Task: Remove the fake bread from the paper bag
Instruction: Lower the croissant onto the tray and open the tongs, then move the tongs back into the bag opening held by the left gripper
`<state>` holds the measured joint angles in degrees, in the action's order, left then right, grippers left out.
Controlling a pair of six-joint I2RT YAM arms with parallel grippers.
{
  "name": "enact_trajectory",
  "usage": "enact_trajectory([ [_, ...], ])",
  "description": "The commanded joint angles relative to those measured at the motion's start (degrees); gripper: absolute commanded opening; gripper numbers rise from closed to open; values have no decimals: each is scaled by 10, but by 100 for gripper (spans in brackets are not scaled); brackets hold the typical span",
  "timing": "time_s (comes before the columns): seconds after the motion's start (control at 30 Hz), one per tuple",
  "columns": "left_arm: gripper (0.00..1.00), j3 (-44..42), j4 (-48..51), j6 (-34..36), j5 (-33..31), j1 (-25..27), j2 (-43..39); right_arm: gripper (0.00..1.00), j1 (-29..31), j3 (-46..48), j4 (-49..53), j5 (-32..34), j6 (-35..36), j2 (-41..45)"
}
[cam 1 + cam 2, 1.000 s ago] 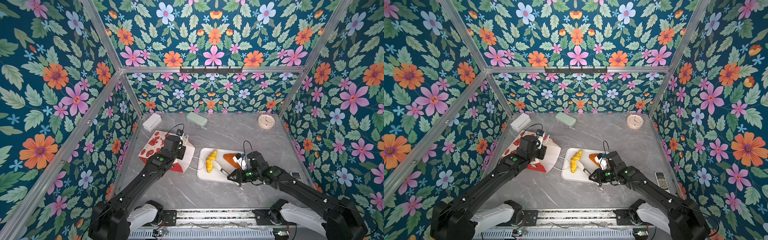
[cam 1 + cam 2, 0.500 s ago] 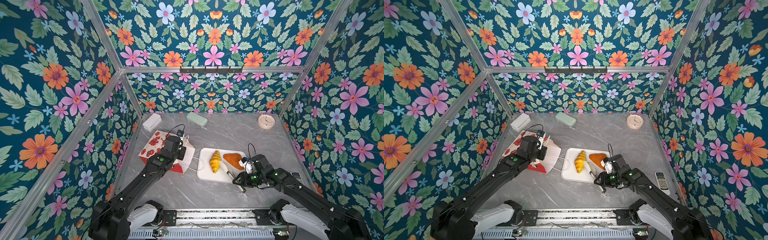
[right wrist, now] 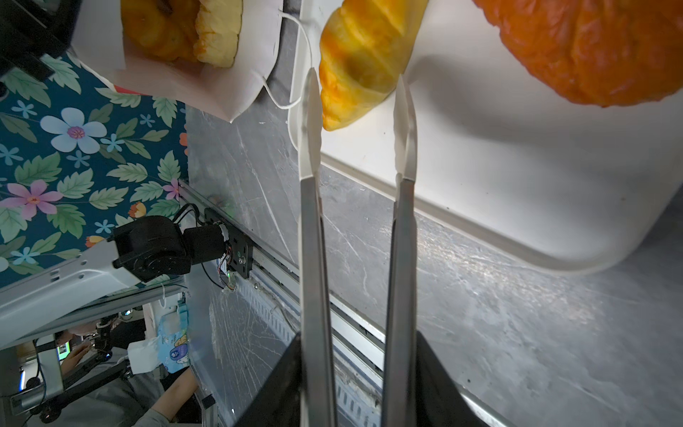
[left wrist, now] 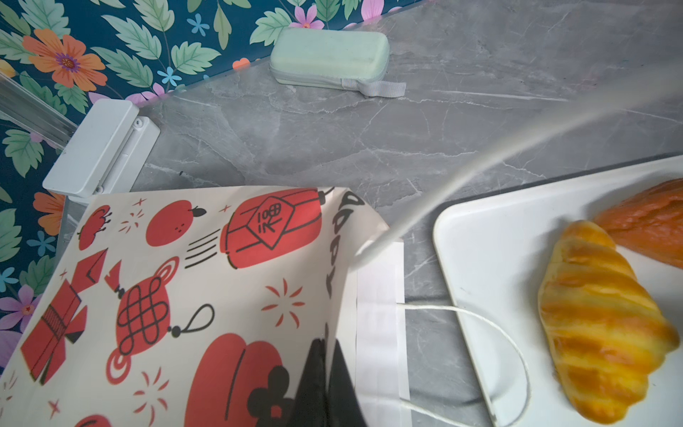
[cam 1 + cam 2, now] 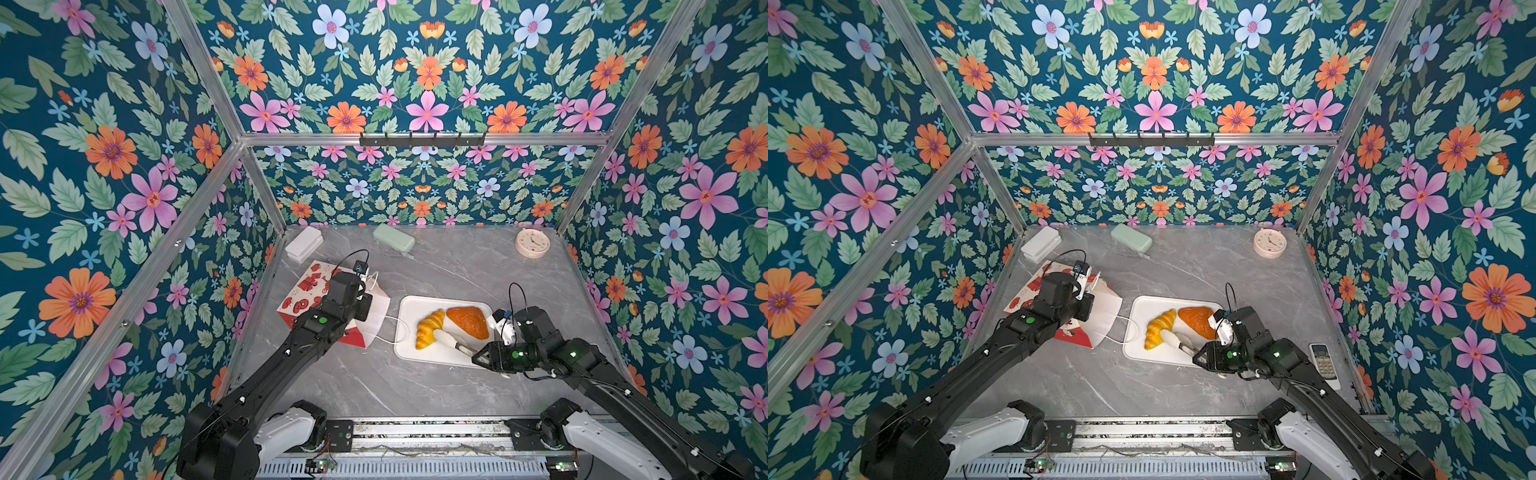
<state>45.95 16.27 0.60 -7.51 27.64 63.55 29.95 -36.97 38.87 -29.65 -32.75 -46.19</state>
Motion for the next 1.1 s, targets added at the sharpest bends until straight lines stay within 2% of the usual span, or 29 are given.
enact_trajectory([
  [0.0,0,0,-5,4,7,-1,-1,42,0,-13,33,23,11,7],
  [0.1,0,0,-5,6,12,-1,-3,42,1,-16,17,14,14,10],
  [0.23,0,2,-5,10,18,-1,-7,42,3,-21,-70,-34,0,-8],
  [0.3,0,3,-4,12,22,-1,-10,42,13,-36,-101,-36,6,-28],
  [0.57,0,6,9,25,45,-1,-15,42,92,-125,-212,-34,55,-192],
  [0.8,0,9,16,33,76,-1,-24,42,152,-228,-249,19,130,-380],
  [1.07,0,10,18,33,95,-1,-26,42,183,-269,-297,135,230,-463],
])
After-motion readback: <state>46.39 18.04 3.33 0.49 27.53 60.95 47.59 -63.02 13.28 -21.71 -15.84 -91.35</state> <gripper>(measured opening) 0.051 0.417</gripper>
